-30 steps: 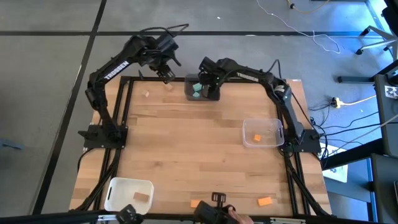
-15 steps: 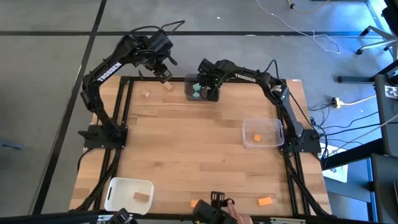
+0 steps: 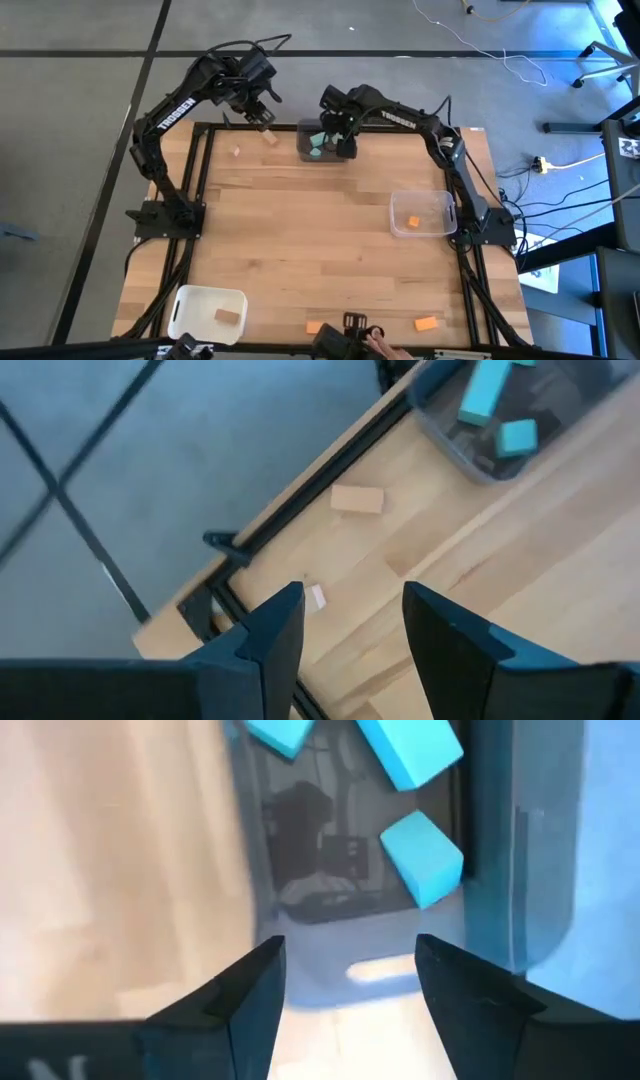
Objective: Sort & place blocks by color
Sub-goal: Put the left brown block into the white bin
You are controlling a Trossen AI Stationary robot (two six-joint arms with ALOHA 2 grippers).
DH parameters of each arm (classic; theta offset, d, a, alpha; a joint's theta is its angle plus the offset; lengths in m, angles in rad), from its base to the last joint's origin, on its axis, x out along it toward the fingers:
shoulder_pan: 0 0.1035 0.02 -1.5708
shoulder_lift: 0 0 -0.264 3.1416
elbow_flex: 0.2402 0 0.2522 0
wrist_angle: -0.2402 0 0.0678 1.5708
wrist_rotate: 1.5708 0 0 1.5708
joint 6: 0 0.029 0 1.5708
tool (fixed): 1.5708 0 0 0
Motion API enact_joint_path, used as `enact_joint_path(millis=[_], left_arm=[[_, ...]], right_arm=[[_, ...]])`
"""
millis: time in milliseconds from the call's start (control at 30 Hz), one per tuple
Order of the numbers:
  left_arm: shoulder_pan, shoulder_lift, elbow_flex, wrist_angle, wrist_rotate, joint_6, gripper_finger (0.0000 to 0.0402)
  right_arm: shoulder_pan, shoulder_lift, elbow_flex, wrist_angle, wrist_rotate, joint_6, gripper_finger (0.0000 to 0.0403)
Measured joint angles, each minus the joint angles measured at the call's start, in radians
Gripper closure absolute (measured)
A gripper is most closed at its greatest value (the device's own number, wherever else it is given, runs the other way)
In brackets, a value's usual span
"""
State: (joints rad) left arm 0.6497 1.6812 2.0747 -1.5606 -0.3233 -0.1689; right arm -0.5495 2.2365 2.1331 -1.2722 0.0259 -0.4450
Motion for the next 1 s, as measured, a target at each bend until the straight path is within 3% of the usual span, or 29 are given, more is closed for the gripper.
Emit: enact_joint_path(millis=[200, 367, 767, 1000], left_arm=[[0.081, 0.000, -0.063, -0.010, 0.000, -0.200, 0.0238], [0.166, 0.001, -0.209, -0.010, 0.087, -0.267, 0.0238], [0.303, 0.001, -0.683, 0.299, 0.217, -0.247, 0.0238], [0.356, 0.001, -0.810, 0.365, 0.240, -0.246, 0.0238]], right_arm=[[0.000, -0.002, 0.215, -0.200, -0.237, -0.005, 0.0179], [0.003, -0.099, 0.167, -0.217, -0.375, -0.006, 0.0178], [0.008, -0.258, 0.163, -0.225, -0.396, -0.008, 0.0178], [0.008, -0.277, 0.163, -0.211, -0.395, -0.009, 0.0178]])
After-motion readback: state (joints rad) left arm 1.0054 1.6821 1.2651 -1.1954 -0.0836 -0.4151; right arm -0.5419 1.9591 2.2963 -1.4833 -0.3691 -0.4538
